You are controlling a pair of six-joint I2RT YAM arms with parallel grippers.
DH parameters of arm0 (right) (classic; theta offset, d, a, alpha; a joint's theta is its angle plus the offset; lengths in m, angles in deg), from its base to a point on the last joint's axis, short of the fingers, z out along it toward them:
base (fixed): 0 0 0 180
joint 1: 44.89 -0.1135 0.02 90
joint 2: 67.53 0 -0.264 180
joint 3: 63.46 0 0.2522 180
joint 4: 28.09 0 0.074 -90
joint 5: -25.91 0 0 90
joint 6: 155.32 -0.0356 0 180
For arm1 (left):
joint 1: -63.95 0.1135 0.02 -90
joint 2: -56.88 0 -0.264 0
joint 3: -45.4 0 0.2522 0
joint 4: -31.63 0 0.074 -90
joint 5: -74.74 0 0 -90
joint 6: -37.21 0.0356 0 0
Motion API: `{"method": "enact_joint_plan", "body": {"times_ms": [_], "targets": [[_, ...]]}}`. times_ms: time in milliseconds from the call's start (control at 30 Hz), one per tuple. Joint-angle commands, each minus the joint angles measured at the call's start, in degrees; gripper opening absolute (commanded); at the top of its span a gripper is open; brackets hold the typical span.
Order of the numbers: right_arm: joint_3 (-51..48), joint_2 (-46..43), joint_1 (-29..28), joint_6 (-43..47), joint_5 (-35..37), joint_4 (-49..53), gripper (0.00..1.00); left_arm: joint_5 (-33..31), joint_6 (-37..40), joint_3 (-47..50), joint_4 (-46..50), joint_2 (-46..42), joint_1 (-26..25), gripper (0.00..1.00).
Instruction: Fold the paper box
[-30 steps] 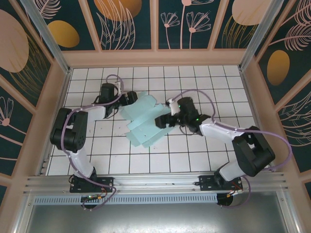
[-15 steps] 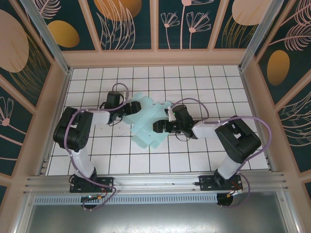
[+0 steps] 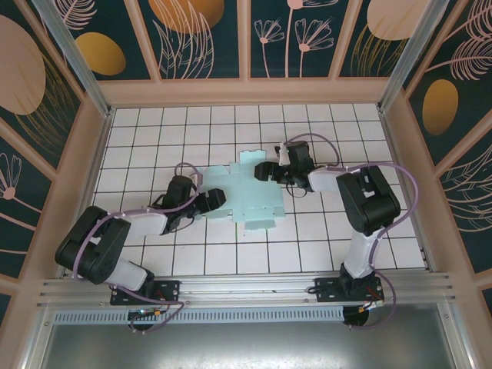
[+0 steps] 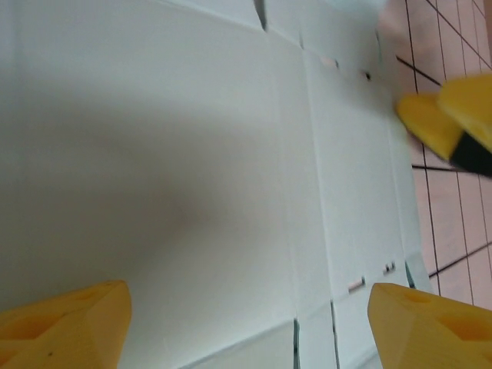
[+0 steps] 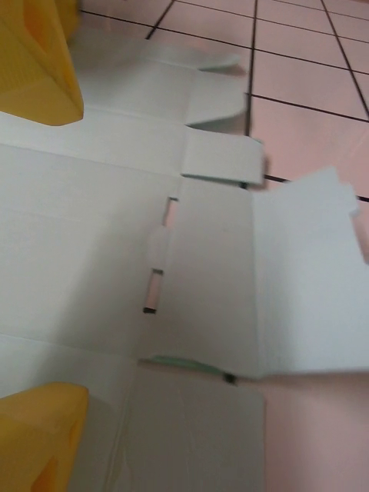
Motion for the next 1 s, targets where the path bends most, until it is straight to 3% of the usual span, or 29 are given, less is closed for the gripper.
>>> {"method": "enact_joint_plan", "body": {"times_ms": [0, 167, 333, 500, 633, 733, 967], "targets": [[2.6, 0.1, 0.9, 2.4, 1.3, 3.4, 0.88, -3.5, -3.9, 0.5, -1.2, -2.3, -2.4, 0.81], [-5.1, -9.5, 1.1, -0.3, 3.1, -4.7, 0.85, -10.4, -0.6, -3.9, 0.6, -5.9, -2.6, 0.82], [-16.8, -18.1, 2.7, -9.1, 2.3, -12.3, 0.80, -6.3, 6.3, -15.3, 5.9, 4.0, -2.6, 0.84], [-23.7, -21.8, 4.4, -14.1, -1.0, -15.8, 0.79, 0.6, 3.9, -18.0, 1.3, 13.0, -2.7, 0.70], [-25.2, -20.3, 4.7, -16.2, -2.4, -16.0, 0.78, 0.5, 3.3, -17.9, 0.2, 17.4, -2.6, 0.47], [-24.1, -17.4, 4.8, -16.7, -3.6, -15.9, 0.78, -1.7, 1.9, -17.7, 1.9, 19.5, -2.6, 0.39], [-21.3, -12.4, 4.8, -16.7, -6.9, -17.1, 0.58, -4.1, 1.3, -14.2, 2.1, 18.9, -2.6, 0.34]]}}
